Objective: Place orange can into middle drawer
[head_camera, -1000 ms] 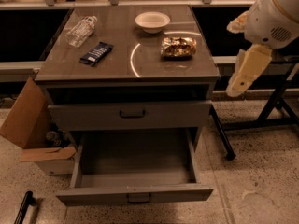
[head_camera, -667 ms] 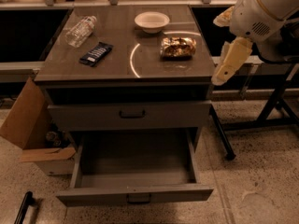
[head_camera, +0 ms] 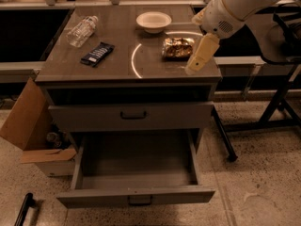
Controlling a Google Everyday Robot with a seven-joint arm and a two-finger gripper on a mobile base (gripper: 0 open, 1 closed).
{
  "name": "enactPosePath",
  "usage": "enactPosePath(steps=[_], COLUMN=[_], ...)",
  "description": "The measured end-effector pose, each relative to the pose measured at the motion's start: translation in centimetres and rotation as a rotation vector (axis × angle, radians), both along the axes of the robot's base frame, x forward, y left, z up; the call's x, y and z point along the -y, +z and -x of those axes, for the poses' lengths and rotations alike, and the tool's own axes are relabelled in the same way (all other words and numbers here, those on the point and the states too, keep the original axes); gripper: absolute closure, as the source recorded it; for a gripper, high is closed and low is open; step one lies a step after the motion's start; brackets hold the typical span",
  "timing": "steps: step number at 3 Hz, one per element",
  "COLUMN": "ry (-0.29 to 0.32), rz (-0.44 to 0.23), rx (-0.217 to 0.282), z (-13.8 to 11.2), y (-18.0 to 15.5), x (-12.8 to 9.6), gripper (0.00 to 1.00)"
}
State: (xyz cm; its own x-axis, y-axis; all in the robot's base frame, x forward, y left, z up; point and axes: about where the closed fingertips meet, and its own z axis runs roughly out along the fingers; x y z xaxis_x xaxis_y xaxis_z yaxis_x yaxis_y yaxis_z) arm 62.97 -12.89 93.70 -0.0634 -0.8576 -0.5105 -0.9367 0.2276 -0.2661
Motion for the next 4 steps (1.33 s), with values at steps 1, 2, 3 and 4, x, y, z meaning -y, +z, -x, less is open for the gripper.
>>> enactPosePath(steps=[1, 2, 3, 4], ry=[-0.005, -0.017, -0.036, -0.047], rz=[-0.010, 0.014, 0.044, 0.066], rx=[-0.032, -0.061, -0.091, -0.117], z=[-2.8, -5.2, -7.0, -8.3], y=[-2.0, -4.3, -6.5, -8.0], x=[-1.6, -2.4, -2.3, -2.1], gripper=[0.00, 0.00, 0.00, 0.00])
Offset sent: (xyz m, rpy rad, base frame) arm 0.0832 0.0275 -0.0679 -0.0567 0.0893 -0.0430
